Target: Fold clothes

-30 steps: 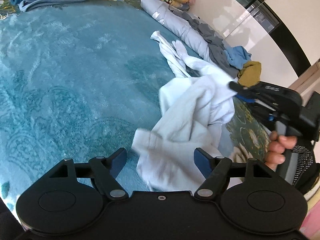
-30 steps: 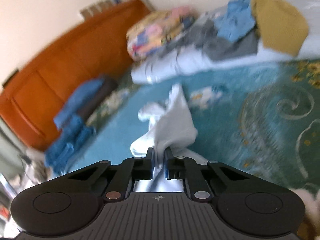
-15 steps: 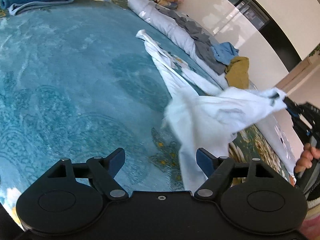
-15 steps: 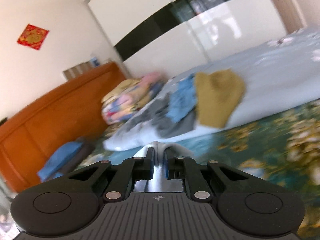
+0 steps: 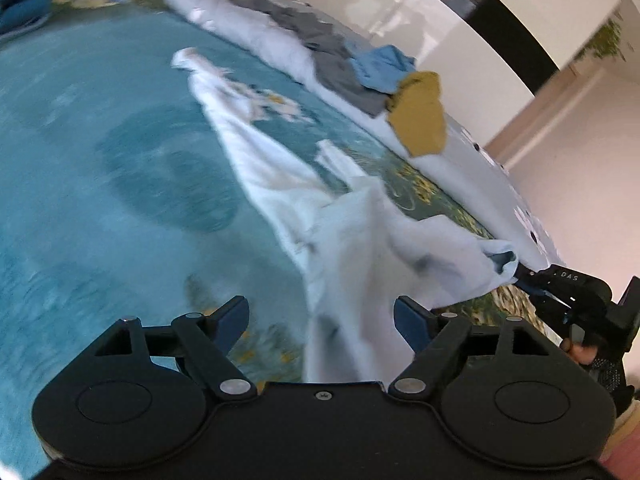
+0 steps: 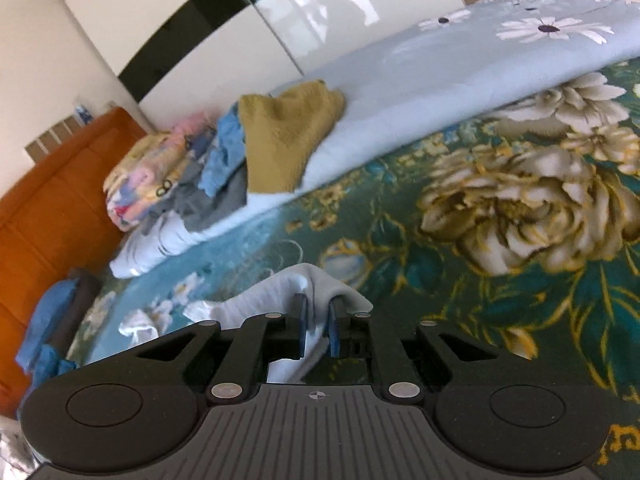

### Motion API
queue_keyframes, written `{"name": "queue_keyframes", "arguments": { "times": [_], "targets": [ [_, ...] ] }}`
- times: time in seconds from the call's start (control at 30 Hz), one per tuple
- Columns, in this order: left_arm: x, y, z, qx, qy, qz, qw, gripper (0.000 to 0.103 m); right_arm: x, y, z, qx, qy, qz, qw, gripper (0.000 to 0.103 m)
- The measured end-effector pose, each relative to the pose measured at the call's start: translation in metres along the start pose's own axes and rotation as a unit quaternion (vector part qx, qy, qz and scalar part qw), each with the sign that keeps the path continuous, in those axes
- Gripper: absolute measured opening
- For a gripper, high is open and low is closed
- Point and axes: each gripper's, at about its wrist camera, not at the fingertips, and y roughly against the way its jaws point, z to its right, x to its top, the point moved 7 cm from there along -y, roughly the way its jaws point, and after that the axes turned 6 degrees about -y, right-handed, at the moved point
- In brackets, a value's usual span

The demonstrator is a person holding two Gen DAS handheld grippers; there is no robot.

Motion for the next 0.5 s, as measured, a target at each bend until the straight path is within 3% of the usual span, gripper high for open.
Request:
{"name": "queue_keyframes", "arguments": {
  "times": [0.07,0.23,0.33,0.5],
  "targets": [
    [0.005,-0.008,0.007,0.0,-0.008,-0.002,1.0,0.078,-0.002,0.005,0.0,0.001,0.004,-0.002,1.0,0.013],
    [0.01,-0.014,0.018,-0.001,-0.025,0.005,0.9997,0.075,-0.003,0.016,-0.001,0.003,0.011,-0.004,1.0,0.039],
    [0.009,-0.015,0.022,-0.003,-0.031,0.006,0.9995,0.07,-0.001,0.02,0.002,0.003,0.008,-0.002,1.0,0.044],
    [0.009,-0.012,0.026,-0.013,-0.033,0.016,0.9993,0.05,-0.002,0.022,0.009,-0.007,0.003,-0.001,1.0,0.052]
  ]
}}
